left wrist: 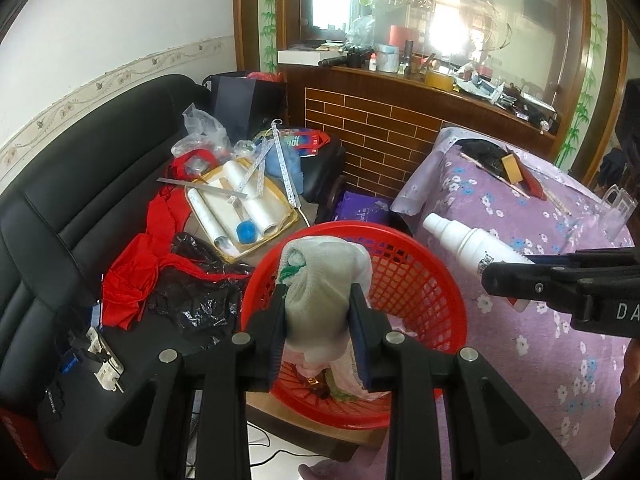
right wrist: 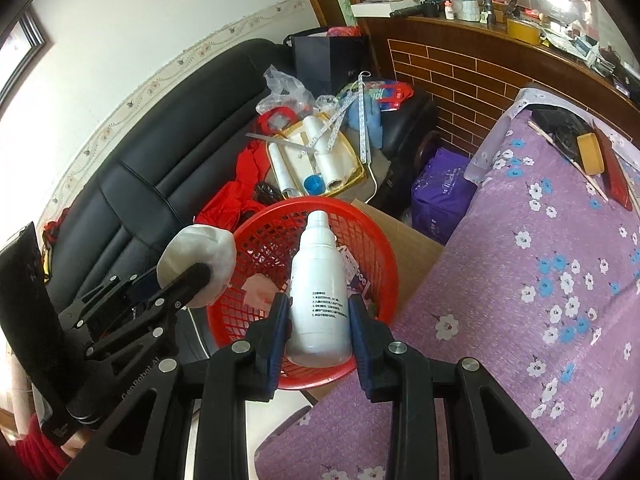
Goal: Collect trash
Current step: 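Release the tissue ball into the red basket while the right tool drops the bottle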
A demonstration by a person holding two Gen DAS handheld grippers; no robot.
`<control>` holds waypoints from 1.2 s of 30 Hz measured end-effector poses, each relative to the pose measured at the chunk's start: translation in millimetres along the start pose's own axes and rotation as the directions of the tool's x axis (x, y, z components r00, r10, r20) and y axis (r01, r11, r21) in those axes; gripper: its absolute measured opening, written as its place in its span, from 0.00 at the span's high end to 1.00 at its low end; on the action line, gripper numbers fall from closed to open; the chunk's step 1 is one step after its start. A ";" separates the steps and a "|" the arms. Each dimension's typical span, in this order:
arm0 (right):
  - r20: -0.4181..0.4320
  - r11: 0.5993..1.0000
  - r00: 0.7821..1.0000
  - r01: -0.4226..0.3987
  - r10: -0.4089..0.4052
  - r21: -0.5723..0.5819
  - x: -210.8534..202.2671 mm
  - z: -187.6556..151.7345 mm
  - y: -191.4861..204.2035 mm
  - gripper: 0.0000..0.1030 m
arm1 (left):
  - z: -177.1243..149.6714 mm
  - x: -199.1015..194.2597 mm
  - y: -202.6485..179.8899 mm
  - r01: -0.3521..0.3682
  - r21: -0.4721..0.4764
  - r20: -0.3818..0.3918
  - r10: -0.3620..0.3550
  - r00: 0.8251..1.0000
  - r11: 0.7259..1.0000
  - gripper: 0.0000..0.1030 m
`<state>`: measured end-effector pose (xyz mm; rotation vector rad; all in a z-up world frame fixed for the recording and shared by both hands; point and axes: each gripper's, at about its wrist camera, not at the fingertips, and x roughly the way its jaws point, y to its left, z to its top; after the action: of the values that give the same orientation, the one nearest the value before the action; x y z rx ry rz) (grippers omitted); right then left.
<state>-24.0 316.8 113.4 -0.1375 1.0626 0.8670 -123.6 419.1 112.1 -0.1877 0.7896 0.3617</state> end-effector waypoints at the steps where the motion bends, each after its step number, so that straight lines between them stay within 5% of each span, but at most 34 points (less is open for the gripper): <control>1: -0.004 1.000 1.000 0.002 -0.002 -0.002 2.0 0.3 0.2 0.68 | -0.6 1.7 0.7 -0.001 0.000 -0.002 0.001 1.000 1.000 0.73; 36: -0.091 0.999 0.996 0.015 -0.011 0.035 52.4 13.8 -9.4 0.68 | -2.5 22.2 6.5 -0.046 0.042 0.004 0.046 0.999 0.998 0.73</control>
<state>2.6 346.4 75.4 -0.1544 1.1603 0.8358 -113.4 429.8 94.1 -0.1295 0.7990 0.3884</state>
